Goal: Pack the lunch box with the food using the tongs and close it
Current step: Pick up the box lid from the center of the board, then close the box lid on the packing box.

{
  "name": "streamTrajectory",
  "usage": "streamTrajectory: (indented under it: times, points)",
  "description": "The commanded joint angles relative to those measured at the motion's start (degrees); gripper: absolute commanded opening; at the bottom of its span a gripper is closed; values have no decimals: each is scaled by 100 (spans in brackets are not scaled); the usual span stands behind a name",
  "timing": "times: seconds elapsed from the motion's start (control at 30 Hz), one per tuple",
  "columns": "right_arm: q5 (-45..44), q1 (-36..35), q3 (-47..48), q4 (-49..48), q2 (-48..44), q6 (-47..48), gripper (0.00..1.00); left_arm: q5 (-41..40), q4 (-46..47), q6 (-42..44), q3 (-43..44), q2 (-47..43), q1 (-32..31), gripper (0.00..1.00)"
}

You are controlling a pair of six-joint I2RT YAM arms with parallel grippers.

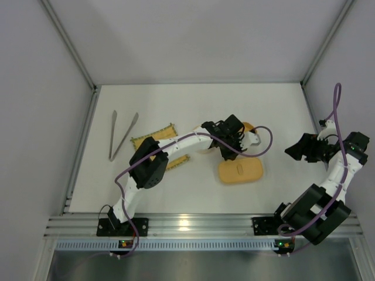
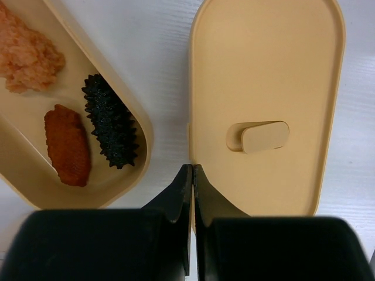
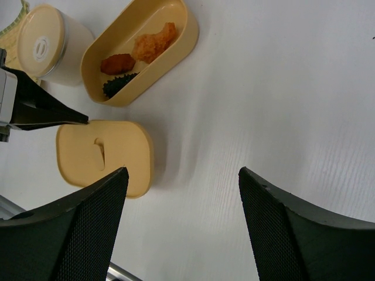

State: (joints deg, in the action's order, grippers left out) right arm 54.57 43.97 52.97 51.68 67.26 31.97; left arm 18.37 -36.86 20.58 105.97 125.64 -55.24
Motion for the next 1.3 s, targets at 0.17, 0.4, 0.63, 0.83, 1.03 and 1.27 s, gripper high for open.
streamTrajectory:
  times: [0.17, 0.4, 0.63, 0.83, 1.03, 1.27]
  points:
    - [256, 60, 56, -193, 85, 187, 75, 53, 407, -791, 872, -40, 382, 0]
    - [265, 60, 64, -194, 138, 196, 75, 18, 452, -1196, 1513, 250, 699, 0]
    - [265, 68, 64, -229, 173, 178, 75, -290, 610, -1592, 1891, 654, 1077, 0]
    - [230, 60, 64, -246, 217, 161, 75, -440, 628, -1829, 2076, 988, 1130, 0]
    - [212, 60, 47, -299, 252, 143, 75, -615, 654, -1996, 2068, 1120, 1130, 0]
    - [221, 60, 47, -299, 278, 143, 76, -800, 698, -2303, 2068, 1225, 1156, 0]
